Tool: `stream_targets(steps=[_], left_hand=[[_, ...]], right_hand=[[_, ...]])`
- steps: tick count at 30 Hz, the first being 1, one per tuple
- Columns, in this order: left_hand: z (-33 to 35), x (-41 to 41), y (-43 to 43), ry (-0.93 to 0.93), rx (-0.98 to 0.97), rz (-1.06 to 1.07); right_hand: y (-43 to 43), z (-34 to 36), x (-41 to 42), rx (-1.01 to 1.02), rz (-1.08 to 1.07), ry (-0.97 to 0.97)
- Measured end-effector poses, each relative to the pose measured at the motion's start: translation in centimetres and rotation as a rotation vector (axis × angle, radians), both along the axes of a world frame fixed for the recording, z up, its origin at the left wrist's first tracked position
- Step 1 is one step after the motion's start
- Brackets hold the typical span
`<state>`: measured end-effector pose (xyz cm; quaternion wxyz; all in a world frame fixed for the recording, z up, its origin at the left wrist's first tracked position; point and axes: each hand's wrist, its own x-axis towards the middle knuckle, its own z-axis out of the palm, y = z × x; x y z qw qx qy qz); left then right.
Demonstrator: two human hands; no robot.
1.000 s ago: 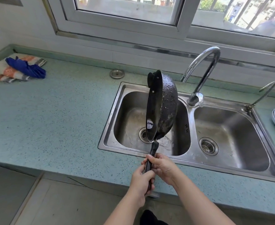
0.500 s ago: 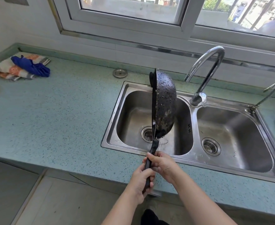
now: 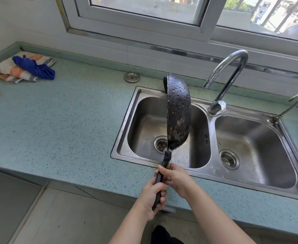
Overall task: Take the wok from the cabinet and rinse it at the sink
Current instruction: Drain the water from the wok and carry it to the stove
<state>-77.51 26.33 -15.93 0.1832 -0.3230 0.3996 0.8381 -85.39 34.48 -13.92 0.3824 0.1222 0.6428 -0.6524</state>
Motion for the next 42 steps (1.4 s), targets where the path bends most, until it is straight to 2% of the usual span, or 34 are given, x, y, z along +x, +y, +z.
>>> stream_targets(steps=[42], left_hand=[[0.08, -0.07, -0.45, -0.033, 0.23, 0.032]], right_hand=[[-0.29, -0.47, -0.48, 0.202, 0.077, 0.123]])
